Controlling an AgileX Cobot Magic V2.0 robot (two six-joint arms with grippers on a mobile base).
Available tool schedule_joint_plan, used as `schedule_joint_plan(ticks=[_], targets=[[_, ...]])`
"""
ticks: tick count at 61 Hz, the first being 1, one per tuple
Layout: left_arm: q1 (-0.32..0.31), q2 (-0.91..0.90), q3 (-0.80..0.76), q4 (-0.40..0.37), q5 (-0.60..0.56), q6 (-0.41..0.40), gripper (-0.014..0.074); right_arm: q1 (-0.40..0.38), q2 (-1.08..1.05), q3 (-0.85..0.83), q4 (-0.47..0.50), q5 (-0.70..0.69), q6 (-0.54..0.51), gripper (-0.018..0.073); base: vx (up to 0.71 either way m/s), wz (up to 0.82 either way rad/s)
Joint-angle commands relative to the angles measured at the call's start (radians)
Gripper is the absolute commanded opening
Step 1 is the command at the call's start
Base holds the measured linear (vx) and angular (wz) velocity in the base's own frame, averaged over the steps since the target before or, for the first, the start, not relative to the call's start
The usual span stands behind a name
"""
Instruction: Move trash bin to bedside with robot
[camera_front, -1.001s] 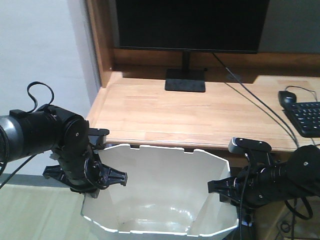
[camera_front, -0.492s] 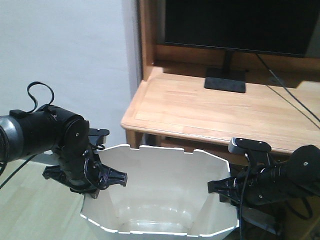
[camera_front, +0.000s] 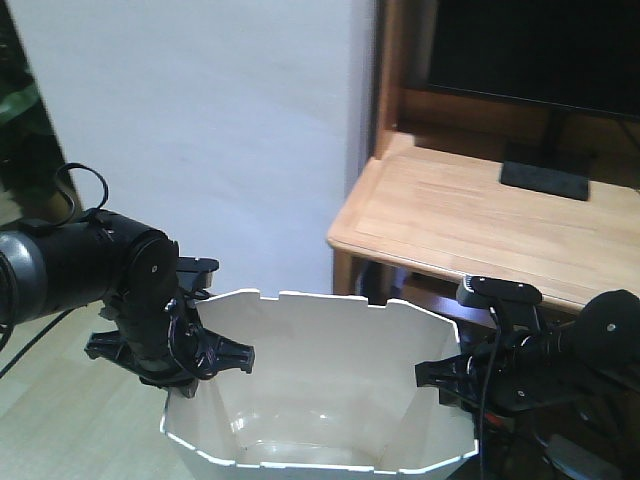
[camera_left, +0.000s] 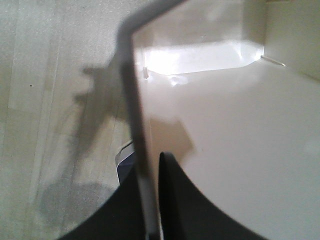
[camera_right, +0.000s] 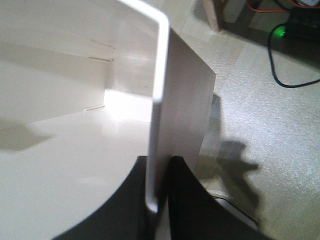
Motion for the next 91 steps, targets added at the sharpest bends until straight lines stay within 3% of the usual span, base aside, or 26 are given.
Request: schedule_joint_plan(ticks=[1,91], targets=[[-0.02,-0.061,-0.036,-0.07,-0.065,0.021,-0.0006,0.02,-0.054,-0.037,0.071,-0.005,-0.05,-0.0005,-0.02,0.39],[-0.02,-0.061,-0.036,-0.07,-0.065,0.021,-0.0006,0.02,-0.054,-0.037,0.071,-0.001,-0.05,-0.0005,0.09,0.56]])
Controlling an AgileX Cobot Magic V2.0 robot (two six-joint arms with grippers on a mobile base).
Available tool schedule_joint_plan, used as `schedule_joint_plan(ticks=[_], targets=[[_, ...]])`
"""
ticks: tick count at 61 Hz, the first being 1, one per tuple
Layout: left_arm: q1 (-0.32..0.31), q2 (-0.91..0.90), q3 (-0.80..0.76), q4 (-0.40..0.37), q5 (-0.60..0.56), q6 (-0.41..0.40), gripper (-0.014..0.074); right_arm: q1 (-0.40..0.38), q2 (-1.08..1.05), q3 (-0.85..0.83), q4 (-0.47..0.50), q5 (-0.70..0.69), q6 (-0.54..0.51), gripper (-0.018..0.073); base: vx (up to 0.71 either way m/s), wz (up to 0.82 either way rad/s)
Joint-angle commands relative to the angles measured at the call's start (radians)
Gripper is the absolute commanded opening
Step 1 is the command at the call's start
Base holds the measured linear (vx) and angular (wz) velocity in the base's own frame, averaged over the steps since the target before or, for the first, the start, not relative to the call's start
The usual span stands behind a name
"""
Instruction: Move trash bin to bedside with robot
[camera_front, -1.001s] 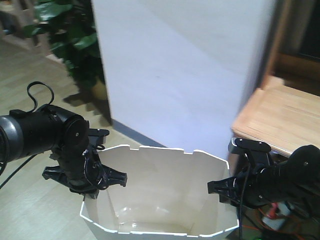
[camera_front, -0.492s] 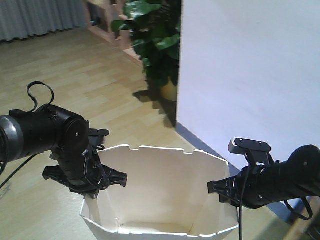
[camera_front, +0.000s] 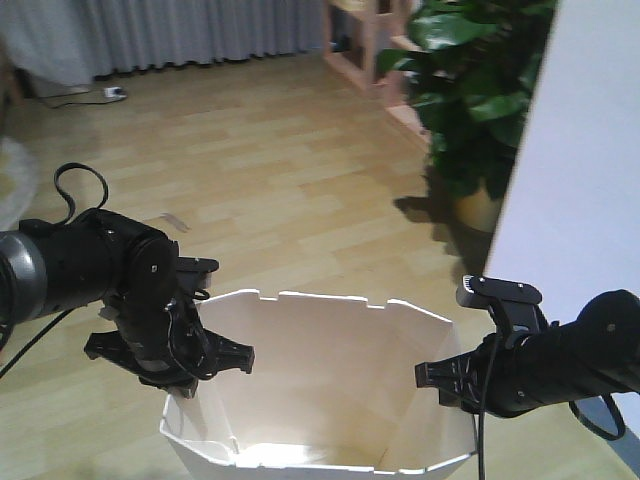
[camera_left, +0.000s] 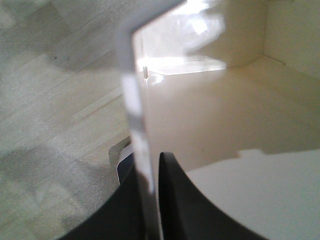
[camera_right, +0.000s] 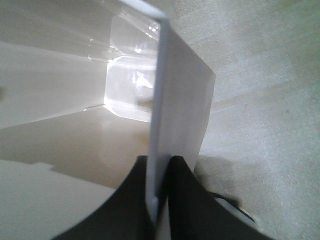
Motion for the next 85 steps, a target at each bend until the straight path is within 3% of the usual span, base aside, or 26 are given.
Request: schedule_joint_plan(ticks=[1,47,85], targets=[[-0.02,-0.061,-0.036,-0.07,-0.068,0.021,-0.0006,0.02,-0.054,-0.037,0.071,-0.003,-0.047,-0.0005,0.18,0.62],[-0.02,-0.061,-0.036,-0.07,-0.068,0.021,-0.0006,0.02,-0.054,-0.037,0.071,-0.003,-0.047,-0.0005,0.2,0.52],[-0.02,-0.061,-0.036,-0.07,-0.066,0.021,-0.0006,0.02,-0.054,-0.037,0.071,0.008,-0.047,-0.0005,0.26,0.03]])
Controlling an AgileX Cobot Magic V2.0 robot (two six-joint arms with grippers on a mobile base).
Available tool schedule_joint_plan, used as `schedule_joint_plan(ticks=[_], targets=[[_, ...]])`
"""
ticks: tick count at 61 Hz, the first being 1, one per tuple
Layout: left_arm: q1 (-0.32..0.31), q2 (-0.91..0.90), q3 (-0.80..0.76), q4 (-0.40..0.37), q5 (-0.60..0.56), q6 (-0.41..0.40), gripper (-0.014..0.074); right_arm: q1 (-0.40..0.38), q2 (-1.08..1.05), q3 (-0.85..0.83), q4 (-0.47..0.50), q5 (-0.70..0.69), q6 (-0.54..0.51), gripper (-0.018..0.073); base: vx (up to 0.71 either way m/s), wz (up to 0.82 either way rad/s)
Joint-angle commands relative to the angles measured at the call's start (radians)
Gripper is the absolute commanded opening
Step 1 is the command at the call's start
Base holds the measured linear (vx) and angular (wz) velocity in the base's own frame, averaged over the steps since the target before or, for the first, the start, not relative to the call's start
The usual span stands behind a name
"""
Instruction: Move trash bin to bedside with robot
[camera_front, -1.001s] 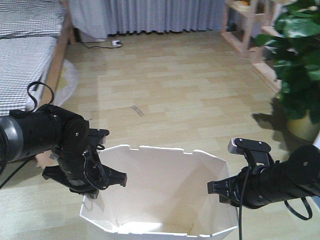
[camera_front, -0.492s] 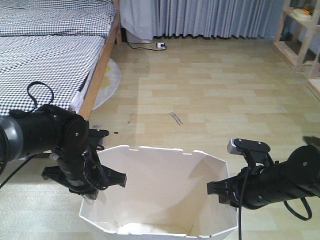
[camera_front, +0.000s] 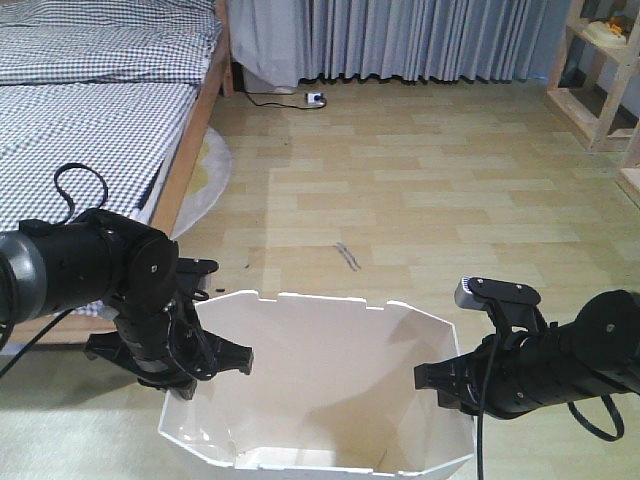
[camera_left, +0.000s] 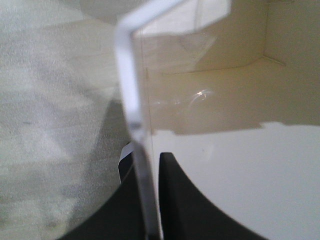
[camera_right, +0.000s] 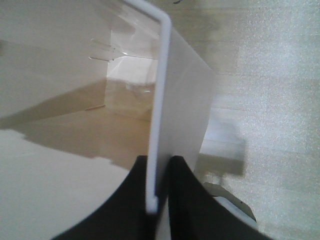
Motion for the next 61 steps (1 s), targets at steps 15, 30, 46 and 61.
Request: schedule_joint_plan(ticks=[15,30,46,61], targets=[[-0.02,-0.061,-0.036,-0.071,-0.075,0.022,-0.0006,0.016,-0.054,-0.037,0.07,0.006,-0.046,-0.0005,0.33,-0.13],[-0.02,-0.061,-0.036,-0.071,-0.073,0.022,-0.0006,0.016,-0.054,-0.037,0.07,0.006,-0.046,-0.0005,0.37,-0.12],[-0.02,-0.061,-0.036,-0.071,-0.072,0.022,-0.0006,0.016,-0.054,-0.037,0.07,0.01,-0.046,-0.0005,0.41,-0.03],[-0.02,-0.061,-0.036,-0.071,-0.072,0.022,-0.0006,0.016,-0.054,-0.037,0.07,0.01,-0.046,-0.0005,0.44,0.01]])
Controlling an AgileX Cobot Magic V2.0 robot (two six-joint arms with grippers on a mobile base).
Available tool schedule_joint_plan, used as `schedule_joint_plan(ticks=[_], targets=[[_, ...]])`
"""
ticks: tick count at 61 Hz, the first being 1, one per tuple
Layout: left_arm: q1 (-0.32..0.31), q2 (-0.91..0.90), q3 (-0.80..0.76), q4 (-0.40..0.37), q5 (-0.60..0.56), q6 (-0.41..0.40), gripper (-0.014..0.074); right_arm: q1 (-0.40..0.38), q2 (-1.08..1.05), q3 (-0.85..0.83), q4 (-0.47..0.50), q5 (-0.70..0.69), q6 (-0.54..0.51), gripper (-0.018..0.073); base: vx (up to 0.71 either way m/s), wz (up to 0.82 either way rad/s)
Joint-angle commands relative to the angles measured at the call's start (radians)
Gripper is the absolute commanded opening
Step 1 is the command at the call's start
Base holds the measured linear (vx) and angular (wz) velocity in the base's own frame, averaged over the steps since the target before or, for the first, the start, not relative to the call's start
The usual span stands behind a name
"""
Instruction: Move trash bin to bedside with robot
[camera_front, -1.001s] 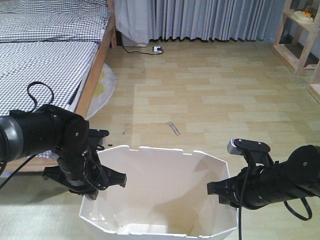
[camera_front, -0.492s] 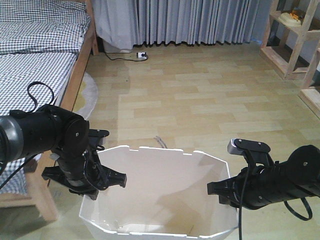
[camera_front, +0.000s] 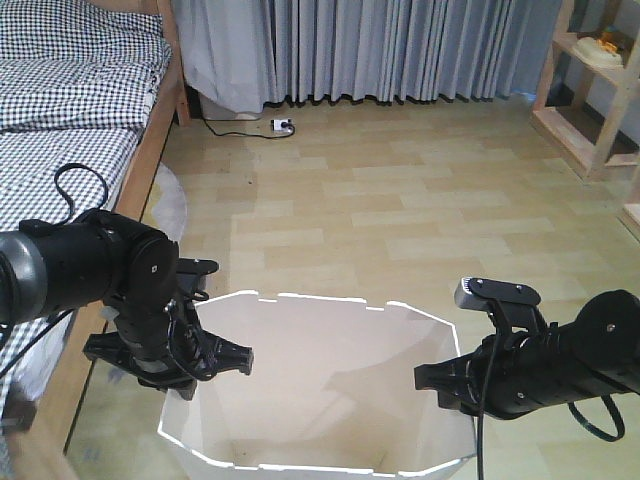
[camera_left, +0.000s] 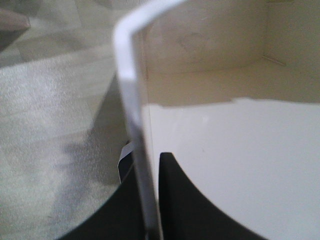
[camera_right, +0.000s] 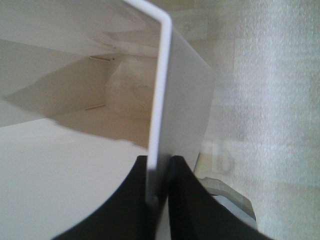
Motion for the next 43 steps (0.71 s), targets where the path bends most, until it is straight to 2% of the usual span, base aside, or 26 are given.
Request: schedule_joint_plan(ticks=[1,43], targets=[[-0.02,-0.061,-0.036,-0.07,-0.073,0.022,-0.0006,0.016,-0.054,-0.037,0.071,0.004,-0.046,-0.0005,0.46,0.02],[-0.02,-0.061,-0.036,-0.07,-0.073,0.022,-0.0006,0.016,-0.054,-0.037,0.072,0.011,-0.046,-0.0005,0.48,0.02]])
